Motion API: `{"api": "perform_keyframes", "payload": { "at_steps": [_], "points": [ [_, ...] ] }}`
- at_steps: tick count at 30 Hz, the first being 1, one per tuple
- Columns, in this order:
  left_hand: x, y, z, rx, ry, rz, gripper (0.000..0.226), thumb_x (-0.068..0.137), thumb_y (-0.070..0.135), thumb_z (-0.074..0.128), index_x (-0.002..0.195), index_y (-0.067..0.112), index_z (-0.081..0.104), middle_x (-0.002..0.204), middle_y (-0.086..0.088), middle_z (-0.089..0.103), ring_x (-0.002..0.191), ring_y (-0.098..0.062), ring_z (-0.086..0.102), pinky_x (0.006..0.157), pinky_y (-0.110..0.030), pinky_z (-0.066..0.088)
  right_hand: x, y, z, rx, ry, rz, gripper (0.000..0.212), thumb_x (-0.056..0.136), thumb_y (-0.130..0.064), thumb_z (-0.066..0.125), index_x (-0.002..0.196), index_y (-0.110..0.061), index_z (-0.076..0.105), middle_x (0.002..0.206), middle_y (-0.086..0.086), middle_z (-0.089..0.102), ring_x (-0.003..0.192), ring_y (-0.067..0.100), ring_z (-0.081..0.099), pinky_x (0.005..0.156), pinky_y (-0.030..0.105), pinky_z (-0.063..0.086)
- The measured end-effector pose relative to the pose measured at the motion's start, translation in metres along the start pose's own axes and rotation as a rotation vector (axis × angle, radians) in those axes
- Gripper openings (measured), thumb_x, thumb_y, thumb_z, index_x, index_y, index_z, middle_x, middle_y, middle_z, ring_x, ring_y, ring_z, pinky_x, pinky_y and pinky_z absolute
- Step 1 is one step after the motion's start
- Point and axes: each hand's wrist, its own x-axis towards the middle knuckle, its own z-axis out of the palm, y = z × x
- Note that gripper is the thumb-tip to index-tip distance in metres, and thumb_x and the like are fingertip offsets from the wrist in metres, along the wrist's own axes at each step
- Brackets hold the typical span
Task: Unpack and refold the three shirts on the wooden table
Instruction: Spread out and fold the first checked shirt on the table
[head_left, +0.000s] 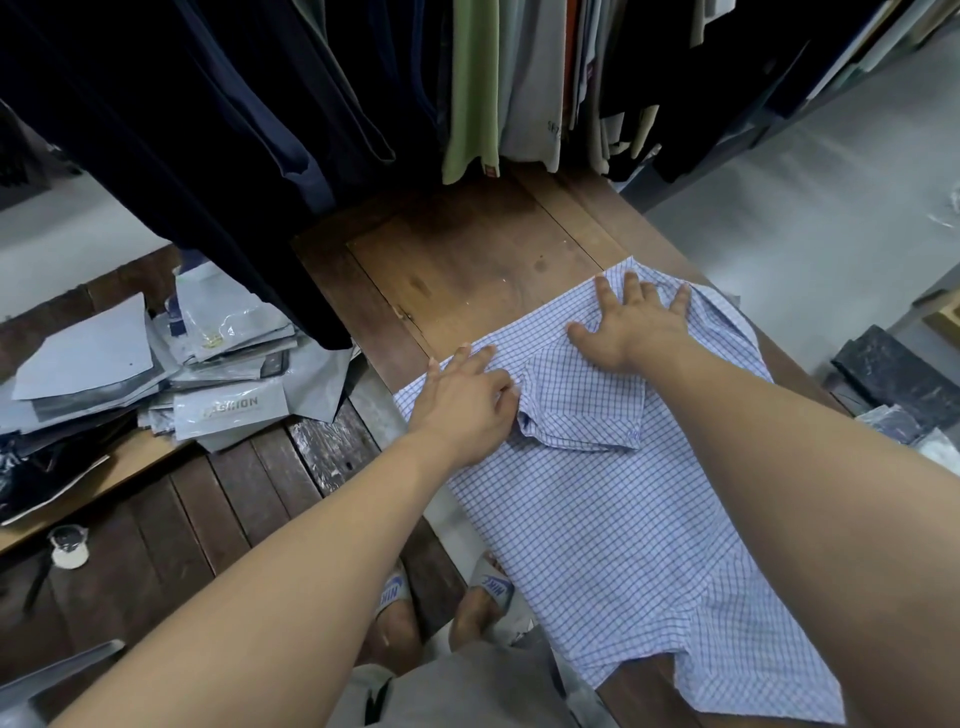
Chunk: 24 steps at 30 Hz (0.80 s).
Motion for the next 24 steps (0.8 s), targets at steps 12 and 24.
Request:
{"api": "perform_keyframes", "payload": {
  "at_steps": [12,24],
  "points": [
    [-0.009,-0.027,-0.010,0.045,0.195,-0.193,0.043,0.085,0.055,0.068,0.122,0.035,0.058,0.148,0.001,0.038,0.139,-0.026,0.023,0.117,-0.048,0.019,-0.015,-0.016,-0.001,-0.016,0.337,-0.021,0.069,0.094,-0.063,0.041,0.146,-0.017,0.044,0.146,0.016,0.043,0.135,0.038,0.036,0.110,0.055,0.030],
    [-0.040,-0.077,0.010,-0.809,0.330,-0.633,0.010,0.098,0.026,0.046,0.106,0.021,0.041,0.096,-0.006,0.057,0.080,-0.027,0.056,0.063,-0.037,0.045,-0.062,-0.046,0.032,0.130,0.383,-0.240,0.080,0.088,-0.078,0.038,0.148,-0.025,0.042,0.143,0.011,0.047,0.127,0.033,0.043,0.103,0.049,0.038]
  ]
}}
